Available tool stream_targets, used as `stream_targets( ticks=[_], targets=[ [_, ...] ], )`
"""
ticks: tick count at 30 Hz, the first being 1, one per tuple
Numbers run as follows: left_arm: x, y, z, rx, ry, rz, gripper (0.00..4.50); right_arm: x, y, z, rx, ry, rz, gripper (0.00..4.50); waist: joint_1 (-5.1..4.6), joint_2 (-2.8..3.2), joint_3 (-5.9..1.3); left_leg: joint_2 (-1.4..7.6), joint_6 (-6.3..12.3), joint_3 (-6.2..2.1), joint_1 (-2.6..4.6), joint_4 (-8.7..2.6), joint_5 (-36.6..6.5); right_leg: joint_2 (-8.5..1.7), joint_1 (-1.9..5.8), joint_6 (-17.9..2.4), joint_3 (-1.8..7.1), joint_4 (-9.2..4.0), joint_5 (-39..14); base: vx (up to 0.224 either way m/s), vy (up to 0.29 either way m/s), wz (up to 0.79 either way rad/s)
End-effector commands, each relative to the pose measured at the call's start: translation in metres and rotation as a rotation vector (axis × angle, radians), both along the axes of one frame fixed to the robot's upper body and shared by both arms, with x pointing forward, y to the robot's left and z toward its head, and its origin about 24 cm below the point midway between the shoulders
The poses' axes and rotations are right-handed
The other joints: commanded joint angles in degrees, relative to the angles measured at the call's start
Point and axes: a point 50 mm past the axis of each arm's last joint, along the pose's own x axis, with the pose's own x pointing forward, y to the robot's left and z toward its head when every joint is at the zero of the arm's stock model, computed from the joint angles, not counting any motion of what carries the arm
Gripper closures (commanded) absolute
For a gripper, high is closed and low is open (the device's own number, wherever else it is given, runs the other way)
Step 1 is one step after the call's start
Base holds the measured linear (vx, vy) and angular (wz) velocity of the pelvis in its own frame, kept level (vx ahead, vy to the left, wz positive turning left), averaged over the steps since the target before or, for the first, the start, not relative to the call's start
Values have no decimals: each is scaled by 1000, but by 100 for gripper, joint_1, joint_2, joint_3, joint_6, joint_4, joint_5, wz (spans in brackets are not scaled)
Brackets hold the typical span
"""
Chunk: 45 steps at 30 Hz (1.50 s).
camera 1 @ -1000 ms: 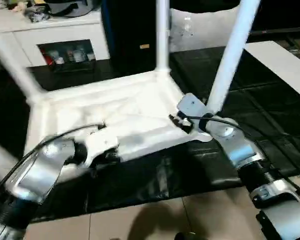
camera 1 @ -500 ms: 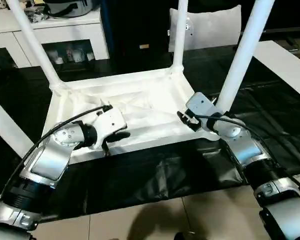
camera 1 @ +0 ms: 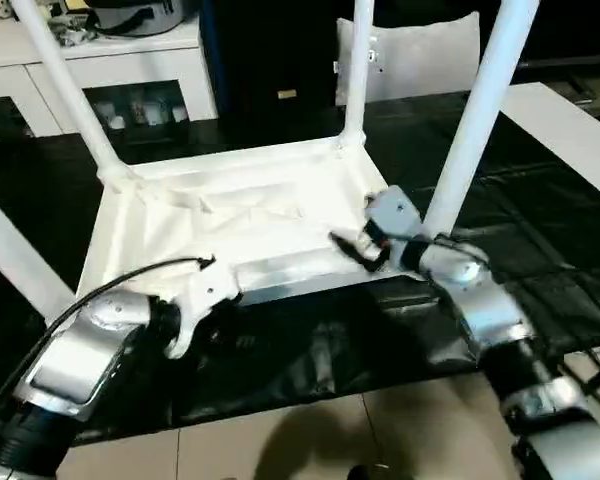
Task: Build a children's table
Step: Rotate table base
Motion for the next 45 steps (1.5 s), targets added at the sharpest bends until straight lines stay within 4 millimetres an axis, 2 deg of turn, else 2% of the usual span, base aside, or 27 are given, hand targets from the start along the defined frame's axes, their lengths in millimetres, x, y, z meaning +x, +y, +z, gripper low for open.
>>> stream_targets(
  ticks=[1, 3, 5, 6, 7, 9, 10, 12, 14, 16, 17, 18, 19, 20, 23, 24, 25, 26, 28, 29, 30, 31, 32, 35, 37, 40, 45],
  targets=[
    [6, 7, -5, 60, -30, 71, 202, -3, -5, -1, 28, 16, -60, 0, -28, -10, -361, 187, 398, -15, -24, -450, -1154, -318, 369, -534, 337, -461, -2656, 0, 0, 0],
    [9, 7, -6, 54, -39, 97, 202, -3, -11, -2, 49, 24, -117, 0, -32, -25, -378, 175, 348, -28, -42, -454, -1078, -324, 395, -470, 326, -464, -2628, 0, 0, 0],
    [12, 4, -5, 24, -51, 126, 202, -4, -22, -4, 92, 47, -213, 0, -34, 5, -382, 174, 336, -28, -36, -449, -1081, -331, 388, -481, 326, -476, -2611, 0, 0, 0],
    [15, 2, -5, 6, -61, 155, 202, -5, -33, -4, 130, 65, -296, 0, -31, -8, -385, 175, 343, -29, -38, -450, -1042, -330, 392, -485, 327, -476, -2554, 0, 0, 0],
    [17, 1, -5, 0, -70, 170, 202, -5, -39, -3, 148, 71, -336, 0, -33, 6, -378, 170, 358, -23, -33, -451, -1051, -318, 387, -470, 327, -488, -2559, 0, 0, 0],
    [23, -1, -5, -10, -94, 219, 202, -7, -51, -1, 169, 70, -401, 0, -4, -17, -389, 156, 365, -11, -23, -436, -998, -318, 382, -428, 313, -505, -2570, 0, 0, 0],
    [26, -2, -5, -14, -102, 248, 202, -8, -55, 1, 169, 62, -421, 0, 8, 12, -389, 159, 352, -13, -19, -433, -990, -325, 378, -429, 312, -498, -2575, 0, 0, 0],
    [32, -4, -6, -22, -123, 294, 202, -9, -68, 4, 181, 51, -465, 0, 5, -13, -393, 151, 363, -14, -35, -433, -1010, -324, 385, -348, 291, -517, -2649, 0, 0, 0],
    [36, -5, -7, -12, -145, 316, 202, -9, -81, 6, 169, 38, -503, 0, -3, -18, -386, 116, 375, -2, -33, -410, -1066, -309, 381, -260, 262, -563, -2811, 0, 0, 0],
    [42, -8, -7, -11, -178, 341, 202, -6, -102, 10, 131, 11, -558, 0, 0, -26, -388, 106, 404, 2, -28, -399, -1074, -305, 371, -193, 243, -593, -2906, 0, 0, 0],
    [43, -9, -7, -16, -185, 349, 202, -5, -107, 11, 119, 2, -571, 0, -2, -34, -386, 103, 411, 3, -22, -389, -1113, -311, 365, -182, 226, -600, -2979, 0, 0, 0],
    [47, -11, -6, -19, -210, 367, 202, -4, -122, 16, 85, -13, -610, 0, 2, -31, -385, 101, 431, 6, -15, -381, -1131, -308, 353, -166, 213, -619, -3031, 0, 0, 0],
    [47, -11, -6, -19, -210, 367, 202, -4, -122, 16, 85, -13, -610, 0, 5, -34, -387, 95, 442, 12, 0, -372, -1140, -297, 344, -163, 208, -630, -3039, 0, 0, 0],
    [48, -13, -6, -18, -232, 365, 202, -2, -133, 20, 79, -22, -646, 0, 33, -44, -402, 100, 464, 15, 9, -372, -1062, -303, 345, -206, 224, -611, -2916, 0, 0, 0],
    [46, -17, -6, -54, -243, 346, 202, -1, -143, 26, 55, -42, -669, 0, 39, -92, -424, 125, 518, 0, -70, -379, -837, -303, 398, -307, 235, -523, -2540, 0, 0, 0],
    [45, -18, -6, -61, -244, 342, 202, -1, -144, 27, 55, -43, -667, 0, 39, -85, -430, 115, 557, 3, -92, -368, -746, -314, 415, -348, 237, -507, -2471, 0, 0, 0],
    [42, -19, -6, -74, -247, 336, 202, 0, -143, 28, 57, -45, -660, 0, 32, -109, -432, 111, 584, 9, -99, -363, -711, -319, 416, -356, 239, -504, -2449, 0, 0, 0],
    [40, -18, -6, -82, -249, 336, 202, -1, -141, 28, 60, -44, -648, 0, 8, -117, -418, 111, 627, 8, -123, -366, -708, -326, 421, -374, 234, -499, -2489, 0, 0, 0],
    [33, -15, -7, -122, -245, 347, 202, -1, -134, 26, 72, -42, -610, 0, -33, -120, -434, 119, 656, 8, -135, -352, -697, -348, 432, -392, 233, -486, -2502, 0, 0, 0],
    [28, -13, -8, -151, -239, 351, 202, -2, -129, 24, 82, -38, -586, 0, -62, -121, -446, 117, 675, 4, -166, -343, -626, -358, 449, -427, 236, -457, -2432, 0, 0, 0],
    [22, -11, -8, -192, -230, 337, 202, -4, -123, 21, 92, -26, -553, 0, -91, -125, -430, 117, 717, 15, -165, -347, -644, -334, 418, -415, 233, -484, -2488, 0, 0, 0],
    [18, -9, -8, -210, -215, 336, 202, -5, -119, 19, 97, -19, -535, 0, -99, -115, -427, 125, 726, 16, -160, -350, -653, -327, 409, -412, 233, -485, -2514, 0, 0, 0],
    [12, -6, -9, -239, -183, 329, 184, -6, -113, 17, 106, -8, -504, 0, -102, -129, -430, 136, 733, 19, -156, -352, -688, -328, 396, -435, 233, -483, -2529, 0, 0, 0],
    [1, 4, -9, -269, -144, 317, 163, -11, -100, 10, 150, 27, -419, 0, -104, -94, -379, 159, 691, 19, -99, -384, -994, -298, 335, -401, 230, -529, -2814, 0, 0, 0],
    [-6, 23, -5, -305, -126, 326, 140, -21, -81, 2, 214, 90, -284, 0, -83, -82, -350, 168, 643, 0, -91, -410, -1224, -322, 342, -296, 228, -553, -3029, 0, 0, 0],
    [-8, 31, -3, -313, -122, 331, 140, -26, -72, -1, 248, 125, -233, 0, -82, -64, -339, 179, 582, -17, -54, -435, -1371, -310, 324, -251, 234, -573, -3094, 0, 0, 0],
    [-21, 71, -2, -190, -51, 366, 113, -41, -49, -7, 300, 182, -77, 0, -67, -34, -324, 179, 482, -37, -44, -478, -1515, -315, 331, -233, 276, -548, -3093, 0, 0, 0]
  ],
)
